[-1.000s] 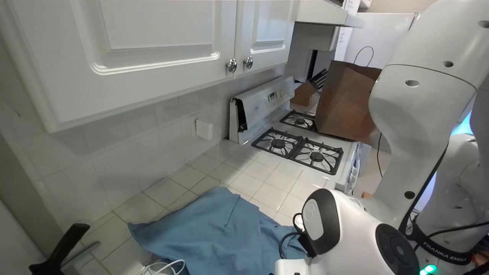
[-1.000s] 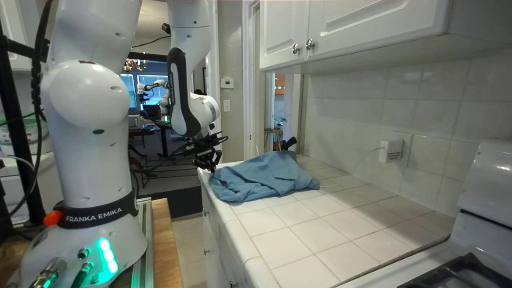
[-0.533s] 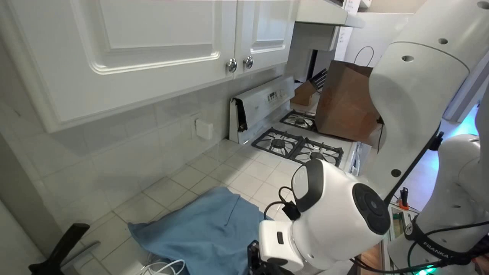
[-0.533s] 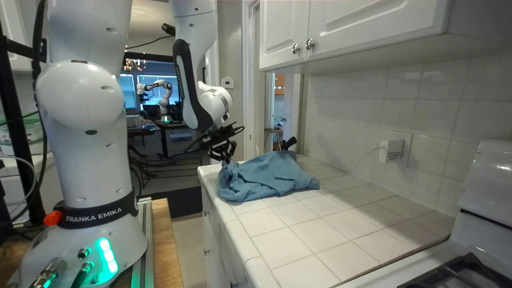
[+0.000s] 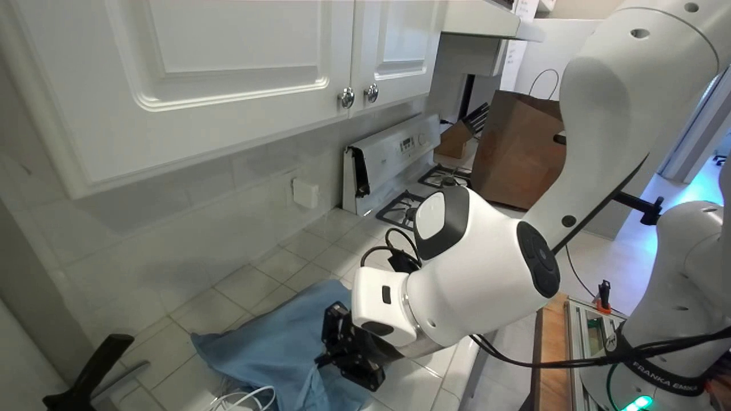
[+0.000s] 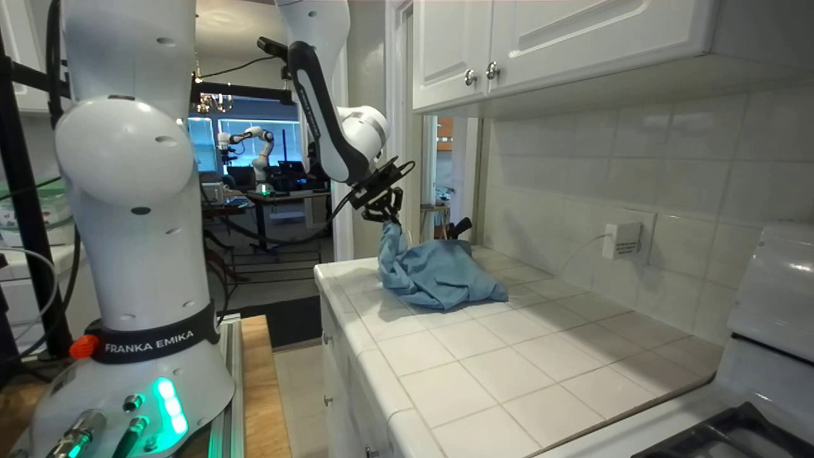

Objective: Fold the towel in half

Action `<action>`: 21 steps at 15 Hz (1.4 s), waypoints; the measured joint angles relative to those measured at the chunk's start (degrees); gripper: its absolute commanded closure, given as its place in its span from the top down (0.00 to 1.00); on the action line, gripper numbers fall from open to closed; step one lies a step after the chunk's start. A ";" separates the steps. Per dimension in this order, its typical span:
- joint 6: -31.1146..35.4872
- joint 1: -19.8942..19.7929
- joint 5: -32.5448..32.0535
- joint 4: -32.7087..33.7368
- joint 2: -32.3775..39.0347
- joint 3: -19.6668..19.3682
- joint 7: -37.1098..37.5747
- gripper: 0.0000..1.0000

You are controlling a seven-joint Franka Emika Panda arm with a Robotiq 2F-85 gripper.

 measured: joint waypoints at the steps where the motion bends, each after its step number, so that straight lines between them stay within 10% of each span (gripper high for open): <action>1: -1.43 0.19 -3.90 1.64 -0.06 0.02 2.54 0.00; 8: -18.50 1.92 -28.67 5.25 2.83 0.91 19.80 0.01; 21: -23.28 2.37 -30.05 5.94 4.52 0.00 20.80 0.00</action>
